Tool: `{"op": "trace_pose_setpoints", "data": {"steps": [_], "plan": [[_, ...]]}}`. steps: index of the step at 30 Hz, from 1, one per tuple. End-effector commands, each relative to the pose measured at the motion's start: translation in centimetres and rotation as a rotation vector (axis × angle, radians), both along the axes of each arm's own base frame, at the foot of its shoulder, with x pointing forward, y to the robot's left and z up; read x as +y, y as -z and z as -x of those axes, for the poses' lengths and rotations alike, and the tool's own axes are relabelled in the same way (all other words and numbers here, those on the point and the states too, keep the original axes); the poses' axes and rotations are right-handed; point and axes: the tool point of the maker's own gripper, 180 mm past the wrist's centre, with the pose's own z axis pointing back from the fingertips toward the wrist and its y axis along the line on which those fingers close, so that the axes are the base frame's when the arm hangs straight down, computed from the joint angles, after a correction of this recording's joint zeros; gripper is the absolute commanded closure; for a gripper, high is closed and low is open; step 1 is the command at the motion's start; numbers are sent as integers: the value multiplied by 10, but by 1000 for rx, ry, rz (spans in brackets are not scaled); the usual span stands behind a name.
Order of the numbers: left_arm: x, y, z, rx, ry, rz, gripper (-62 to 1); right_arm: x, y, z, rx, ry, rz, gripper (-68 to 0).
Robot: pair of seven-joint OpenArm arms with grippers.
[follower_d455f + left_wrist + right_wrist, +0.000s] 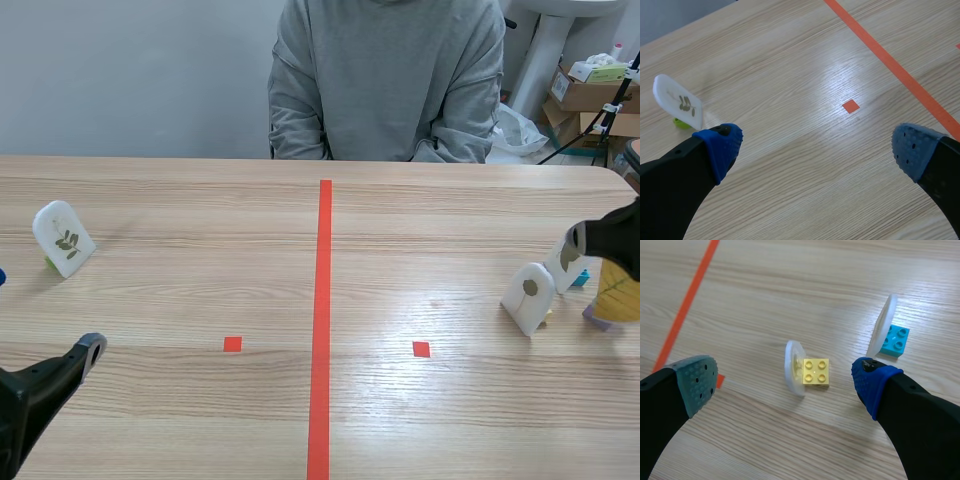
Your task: Do the leaf sorting experiment
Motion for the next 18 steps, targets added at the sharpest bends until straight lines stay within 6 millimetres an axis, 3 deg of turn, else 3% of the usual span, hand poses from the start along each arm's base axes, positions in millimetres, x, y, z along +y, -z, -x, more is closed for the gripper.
{"op": "trace_pose_setpoints", "data": {"steps": [1, 6, 10, 18], "plan": [[-4, -10, -4, -34, 11, 11, -623, -5, -25, 0, -69, -12, 28, -548], [-4, -10, -4, -34, 10, 12, -623, -2, -71, 14, -157, -52, 98, -548], [-4, -10, -4, -35, 11, 12, -623, 17, -95, 30, -203, -118, 138, -548], [-5, -12, -4, -45, 14, 17, -623, 58, -83, 72, -121, -243, 168, -548]]}}
